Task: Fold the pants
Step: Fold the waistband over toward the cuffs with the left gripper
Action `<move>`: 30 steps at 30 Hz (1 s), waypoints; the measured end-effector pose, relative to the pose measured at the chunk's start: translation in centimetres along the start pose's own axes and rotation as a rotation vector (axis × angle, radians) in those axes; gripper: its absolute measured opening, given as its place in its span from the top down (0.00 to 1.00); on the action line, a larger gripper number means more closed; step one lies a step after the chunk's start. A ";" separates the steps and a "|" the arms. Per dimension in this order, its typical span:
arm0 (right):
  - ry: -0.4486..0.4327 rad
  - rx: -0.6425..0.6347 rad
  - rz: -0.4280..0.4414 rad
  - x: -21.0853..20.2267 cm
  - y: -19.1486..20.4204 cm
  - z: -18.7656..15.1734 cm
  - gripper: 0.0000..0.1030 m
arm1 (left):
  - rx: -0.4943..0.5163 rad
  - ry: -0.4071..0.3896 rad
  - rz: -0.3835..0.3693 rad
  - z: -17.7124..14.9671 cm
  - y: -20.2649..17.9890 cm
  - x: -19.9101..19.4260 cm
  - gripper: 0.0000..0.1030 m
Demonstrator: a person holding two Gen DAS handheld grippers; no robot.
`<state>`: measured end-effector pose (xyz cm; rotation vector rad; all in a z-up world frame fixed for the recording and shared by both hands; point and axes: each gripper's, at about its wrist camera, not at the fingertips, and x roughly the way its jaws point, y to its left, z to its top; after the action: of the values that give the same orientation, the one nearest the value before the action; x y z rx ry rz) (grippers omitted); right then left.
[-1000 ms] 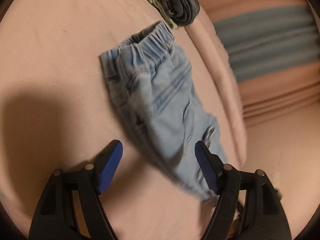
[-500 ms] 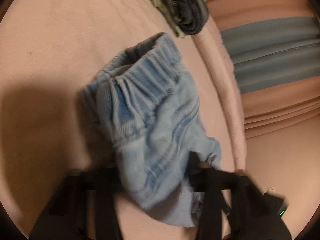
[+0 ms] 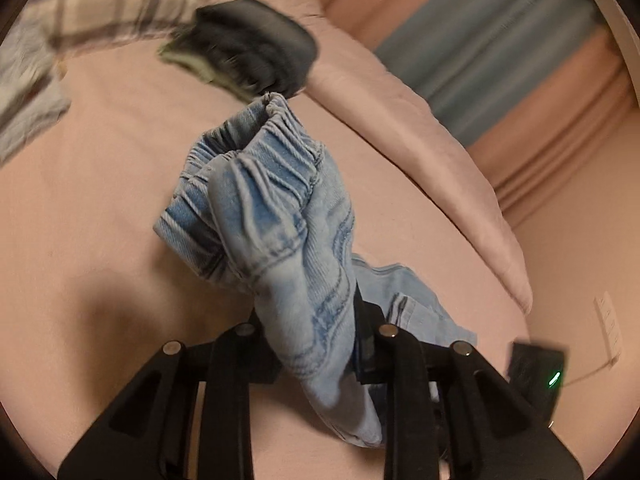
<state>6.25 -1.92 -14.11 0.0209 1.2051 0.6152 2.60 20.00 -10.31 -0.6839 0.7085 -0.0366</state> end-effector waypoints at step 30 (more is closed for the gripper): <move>-0.336 0.791 0.563 -10.4 -19.8 -8.8 0.37 | 0.739 0.317 -0.100 -13.9 -17.2 5.3 0.17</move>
<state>4.93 -25.89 -15.07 1.1174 1.0417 0.5484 1.47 -2.69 -11.01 0.0024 0.8901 -0.4844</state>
